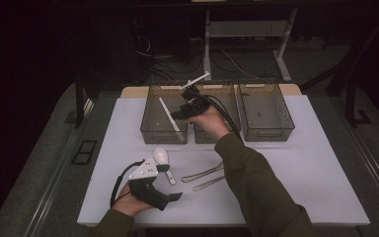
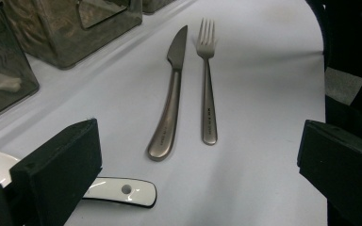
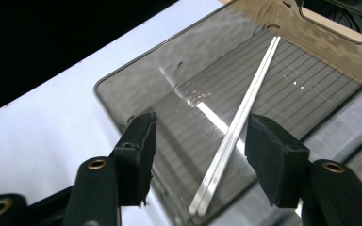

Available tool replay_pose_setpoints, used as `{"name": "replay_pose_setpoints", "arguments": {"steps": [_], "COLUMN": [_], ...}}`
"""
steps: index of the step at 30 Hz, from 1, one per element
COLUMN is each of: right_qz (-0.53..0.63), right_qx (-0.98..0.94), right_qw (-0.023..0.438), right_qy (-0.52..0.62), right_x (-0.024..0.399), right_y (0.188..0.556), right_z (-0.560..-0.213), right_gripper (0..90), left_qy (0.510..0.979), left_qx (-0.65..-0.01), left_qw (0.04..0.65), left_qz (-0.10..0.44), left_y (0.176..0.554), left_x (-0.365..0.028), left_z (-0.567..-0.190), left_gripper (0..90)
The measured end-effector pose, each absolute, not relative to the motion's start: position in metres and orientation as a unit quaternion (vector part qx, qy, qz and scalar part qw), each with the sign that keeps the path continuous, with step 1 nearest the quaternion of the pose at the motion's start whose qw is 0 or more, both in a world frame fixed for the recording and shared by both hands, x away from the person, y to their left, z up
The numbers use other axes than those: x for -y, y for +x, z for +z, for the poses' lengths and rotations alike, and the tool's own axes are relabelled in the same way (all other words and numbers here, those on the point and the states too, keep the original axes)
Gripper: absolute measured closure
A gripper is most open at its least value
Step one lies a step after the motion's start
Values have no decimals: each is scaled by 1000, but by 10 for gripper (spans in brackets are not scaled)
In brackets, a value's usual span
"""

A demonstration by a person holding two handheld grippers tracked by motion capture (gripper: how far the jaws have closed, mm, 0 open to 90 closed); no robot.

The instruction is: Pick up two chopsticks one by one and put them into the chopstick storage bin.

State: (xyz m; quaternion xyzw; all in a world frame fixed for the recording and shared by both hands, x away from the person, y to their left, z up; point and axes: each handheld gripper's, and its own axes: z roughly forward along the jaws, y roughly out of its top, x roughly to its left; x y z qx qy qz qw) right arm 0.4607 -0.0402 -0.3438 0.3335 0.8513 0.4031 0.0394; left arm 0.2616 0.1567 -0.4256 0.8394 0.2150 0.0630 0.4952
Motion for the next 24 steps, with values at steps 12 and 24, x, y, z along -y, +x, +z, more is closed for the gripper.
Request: {"name": "replay_pose_setpoints", "arguments": {"steps": [12,24], "right_qz": [430,461], "right_qx": [-848,-839], "right_qw": [44,54], "right_qy": [306,284], "right_x": [92,147], "right_y": [419,374], "right_z": [-346,-361], "right_gripper": [359,339], "left_qy": [842,836], "left_qx": [-216,-226], "left_qw": [491,496], "left_qz": [65,61], "left_y": [263,265], "left_x": [-158,-159], "left_z": [-427,-427], "left_gripper": [0,0]}}
